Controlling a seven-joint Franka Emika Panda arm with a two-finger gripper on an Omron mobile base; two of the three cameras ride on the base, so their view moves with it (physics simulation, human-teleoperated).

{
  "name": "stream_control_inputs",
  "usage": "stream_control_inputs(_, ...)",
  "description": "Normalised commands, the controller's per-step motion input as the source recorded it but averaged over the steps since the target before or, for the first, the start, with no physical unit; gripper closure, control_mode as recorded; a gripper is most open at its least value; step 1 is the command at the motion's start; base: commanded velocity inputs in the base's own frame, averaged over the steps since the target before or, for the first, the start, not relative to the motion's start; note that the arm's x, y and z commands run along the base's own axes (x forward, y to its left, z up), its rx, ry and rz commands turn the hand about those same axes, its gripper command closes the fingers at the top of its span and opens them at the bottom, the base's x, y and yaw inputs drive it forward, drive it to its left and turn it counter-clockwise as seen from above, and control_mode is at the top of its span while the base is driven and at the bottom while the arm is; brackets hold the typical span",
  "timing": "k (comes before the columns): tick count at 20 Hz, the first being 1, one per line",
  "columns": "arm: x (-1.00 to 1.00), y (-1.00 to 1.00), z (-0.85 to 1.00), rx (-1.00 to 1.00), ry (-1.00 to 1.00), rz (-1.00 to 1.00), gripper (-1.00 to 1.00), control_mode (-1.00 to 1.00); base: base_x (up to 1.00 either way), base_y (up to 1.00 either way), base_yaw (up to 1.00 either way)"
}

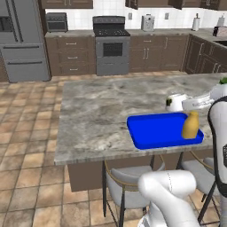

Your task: There is a tray on the dining counter. Grab the cup, mug, and pitcher and place them on the tray. The pitcher may be placed next to the tray if it cannot fit the tray.

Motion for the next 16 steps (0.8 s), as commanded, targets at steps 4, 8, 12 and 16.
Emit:
stream_control_inputs(4, 0.14, 0.09, -0.19, -0.07, 0.11, -0.43, 1.00, -1.00, 0.00, 0.00, 0.00)
stream_control_inputs(8, 0.29, 0.23, -0.18, -0.04, 0.09, -0.36, 1.00, -1.00, 0.00, 0.00, 0.00)
stream_control_inputs(12, 0.35, 0.29, -0.22, -0.03, 0.14, -0.32, 1.00, -1.00, 0.00, 0.00, 0.00)
stream_control_inputs(16, 0.01, 0.14, -0.06, 0.00, 0.15, -0.01, 1.00, -1.00, 0.00, 0.00, 0.00)
